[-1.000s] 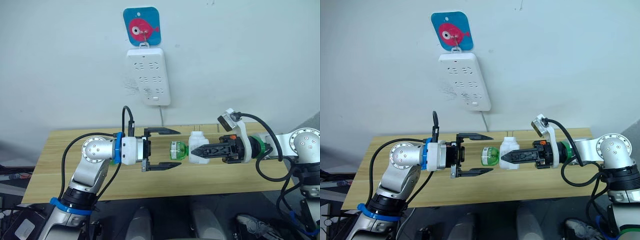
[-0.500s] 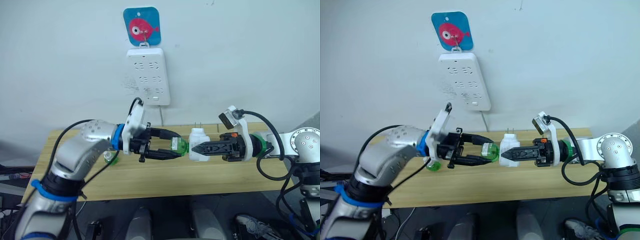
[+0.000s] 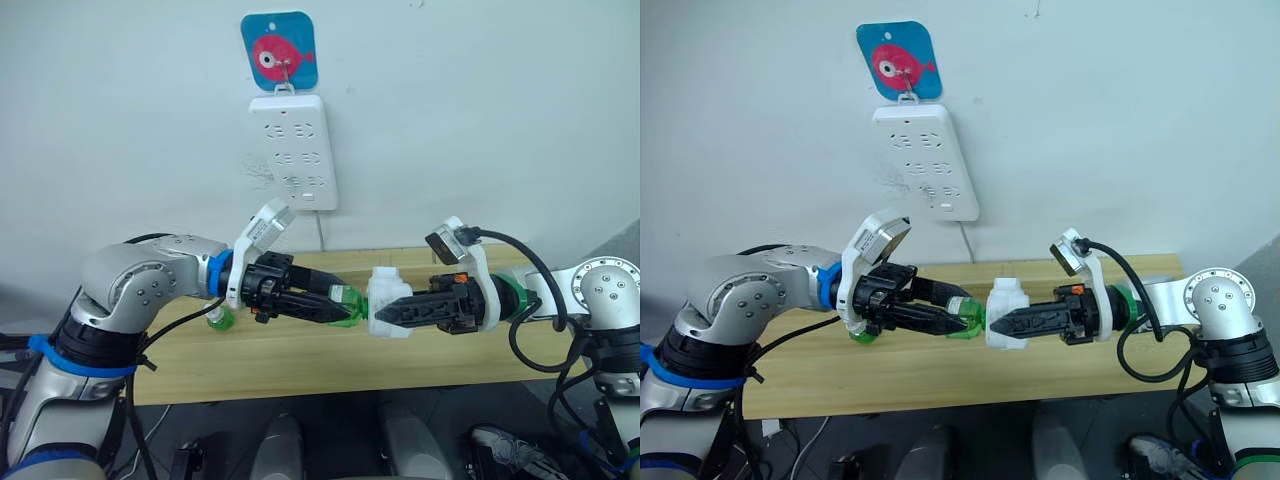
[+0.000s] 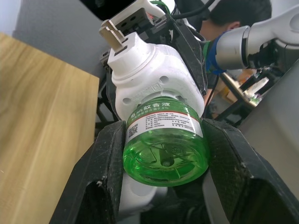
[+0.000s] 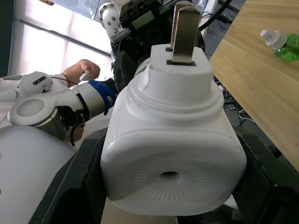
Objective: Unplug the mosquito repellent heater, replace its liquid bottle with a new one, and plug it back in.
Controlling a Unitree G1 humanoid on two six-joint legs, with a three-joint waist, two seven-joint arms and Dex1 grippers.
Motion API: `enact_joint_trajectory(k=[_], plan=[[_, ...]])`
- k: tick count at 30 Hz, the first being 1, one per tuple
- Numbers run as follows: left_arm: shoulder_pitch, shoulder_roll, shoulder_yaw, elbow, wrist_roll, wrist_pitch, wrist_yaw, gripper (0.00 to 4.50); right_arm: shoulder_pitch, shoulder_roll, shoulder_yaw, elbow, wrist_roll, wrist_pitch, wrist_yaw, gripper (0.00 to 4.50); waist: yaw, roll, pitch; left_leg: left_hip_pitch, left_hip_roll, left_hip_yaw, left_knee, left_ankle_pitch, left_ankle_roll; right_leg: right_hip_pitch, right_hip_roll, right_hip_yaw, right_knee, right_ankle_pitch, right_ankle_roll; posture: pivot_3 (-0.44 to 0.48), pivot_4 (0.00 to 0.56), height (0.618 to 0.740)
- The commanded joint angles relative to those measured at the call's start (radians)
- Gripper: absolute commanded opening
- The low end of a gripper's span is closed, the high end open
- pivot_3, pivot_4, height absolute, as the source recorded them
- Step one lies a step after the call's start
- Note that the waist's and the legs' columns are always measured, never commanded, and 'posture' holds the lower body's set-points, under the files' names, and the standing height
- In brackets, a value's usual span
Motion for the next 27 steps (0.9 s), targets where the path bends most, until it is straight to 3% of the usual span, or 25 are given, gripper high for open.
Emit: enact_joint_trajectory(k=[1, 6, 13, 15, 19, 22, 27], plan=[[-0.027, 0.072, 0.089, 0.005, -0.033, 0.082, 0.011, 2.21, 0.008, -0.048, -0.043, 0.036, -0.018, 0.010, -0.001, 3.06, 0.000, 0.000, 0.000, 0.000, 0.000, 0.000, 0.000, 0.000, 0.000, 0.000, 0.000, 0.000, 0.000, 0.000, 0.000, -0.080, 0.209, 0.725], [-0.040, 0.100, 0.104, -0.022, -0.036, 0.115, 0.044, 2.06, 0.004, -0.047, -0.045, 0.048, -0.028, 0.004, -0.011, 3.06, -0.001, -0.001, 0.006, 0.000, 0.000, 0.000, 0.000, 0.000, 0.000, 0.000, 0.000, 0.000, 0.000, 0.000, 0.000, -0.078, 0.209, 0.725], [0.025, 0.103, 0.153, -0.088, -0.035, 0.093, 0.073, 0.00, 0.006, -0.029, -0.062, 0.070, -0.021, -0.003, -0.042, 3.06, 0.001, -0.001, 0.007, -0.001, 0.000, 0.001, -0.001, 0.000, 0.000, -0.001, 0.000, 0.001, 0.000, 0.000, 0.000, -0.073, 0.208, 0.725], [0.045, 0.097, 0.156, -0.099, -0.018, 0.064, 0.074, 0.00, 0.005, -0.025, -0.064, 0.073, -0.018, -0.002, -0.048, 3.06, 0.001, -0.001, 0.007, -0.001, 0.000, 0.002, -0.001, 0.000, 0.000, -0.001, -0.001, 0.001, 0.000, 0.000, 0.000, -0.073, 0.209, 0.725], [0.155, 0.054, 0.122, -0.149, 0.249, -0.305, 0.039, 0.00, 0.001, -0.019, -0.069, 0.077, -0.015, 0.003, -0.052, 3.06, 0.002, -0.001, 0.007, 0.000, 0.000, 0.003, -0.001, 0.000, 0.000, -0.001, -0.001, 0.002, 0.000, 0.000, 0.000, -0.075, 0.206, 0.725], [0.220, 0.047, 0.111, -0.115, 0.364, -0.474, -0.011, 0.00, -0.003, -0.017, -0.074, 0.079, -0.013, 0.005, -0.054, 3.06, 0.003, -0.001, 0.007, 0.000, 0.000, 0.003, -0.001, 0.000, 0.000, -0.001, -0.001, 0.002, 0.000, 0.000, 0.000, -0.076, 0.205, 0.725], [0.320, -0.026, 0.099, -0.038, 0.547, -0.869, -0.096, 1.46, -0.010, -0.011, -0.077, 0.085, -0.017, 0.006, -0.056, 3.06, 0.006, -0.001, 0.007, -0.001, 0.000, 0.004, 0.000, 0.000, 0.000, -0.002, -0.001, 0.003, 0.000, 0.000, 0.000, -0.084, 0.201, 0.725]])
